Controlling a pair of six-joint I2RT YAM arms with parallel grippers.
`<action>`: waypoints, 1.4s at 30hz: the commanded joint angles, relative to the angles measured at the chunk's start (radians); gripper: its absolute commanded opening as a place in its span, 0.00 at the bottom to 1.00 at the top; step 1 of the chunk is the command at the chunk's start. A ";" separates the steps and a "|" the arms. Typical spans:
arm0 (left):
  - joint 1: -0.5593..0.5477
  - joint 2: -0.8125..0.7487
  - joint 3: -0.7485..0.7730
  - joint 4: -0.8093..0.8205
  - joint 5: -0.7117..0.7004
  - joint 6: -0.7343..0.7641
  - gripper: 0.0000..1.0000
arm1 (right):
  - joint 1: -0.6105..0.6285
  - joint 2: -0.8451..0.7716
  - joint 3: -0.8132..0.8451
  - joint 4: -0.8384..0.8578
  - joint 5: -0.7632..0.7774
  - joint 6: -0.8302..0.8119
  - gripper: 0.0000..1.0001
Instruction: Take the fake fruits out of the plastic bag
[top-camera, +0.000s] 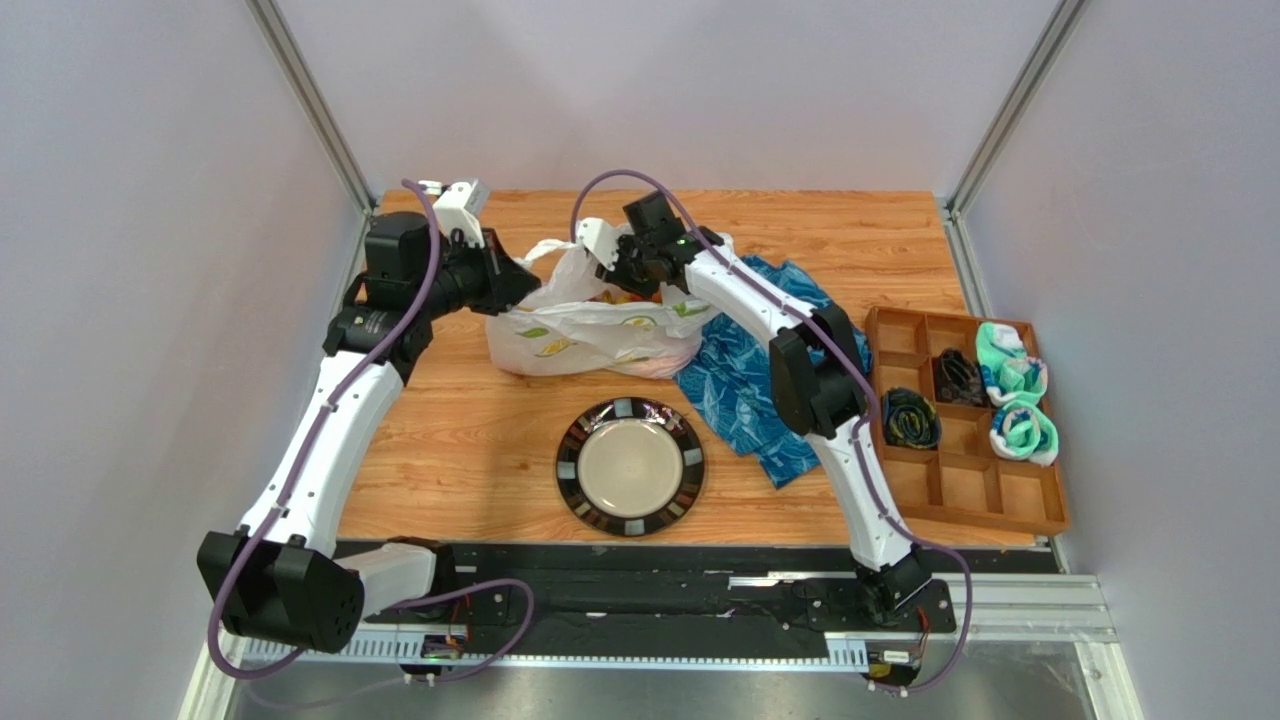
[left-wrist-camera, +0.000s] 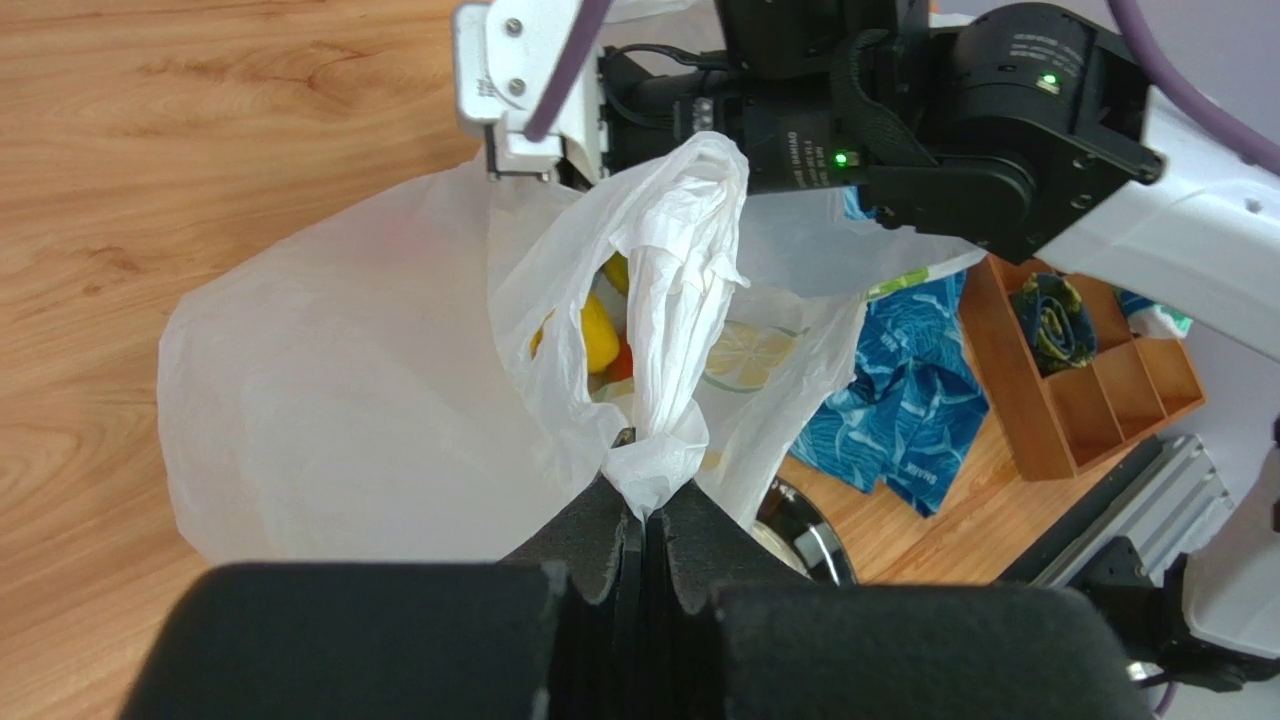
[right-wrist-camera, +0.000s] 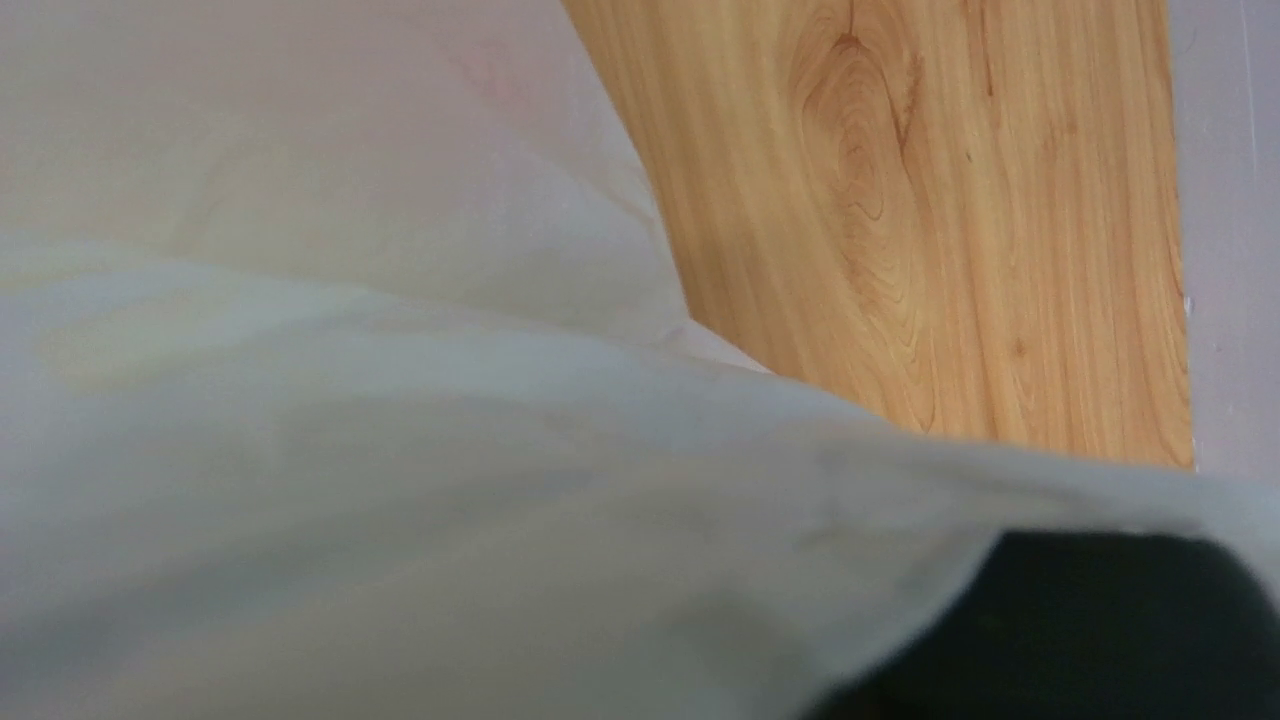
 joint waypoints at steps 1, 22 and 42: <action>0.006 -0.013 -0.010 0.039 -0.030 -0.001 0.00 | 0.004 -0.220 -0.117 0.029 -0.053 0.008 0.26; 0.006 -0.074 -0.137 0.039 -0.128 -0.039 0.00 | 0.057 -0.763 -0.572 -0.011 -0.170 0.347 0.39; 0.006 -0.082 -0.119 0.013 -0.151 -0.028 0.00 | 0.030 -0.805 -0.482 0.080 0.365 0.348 0.79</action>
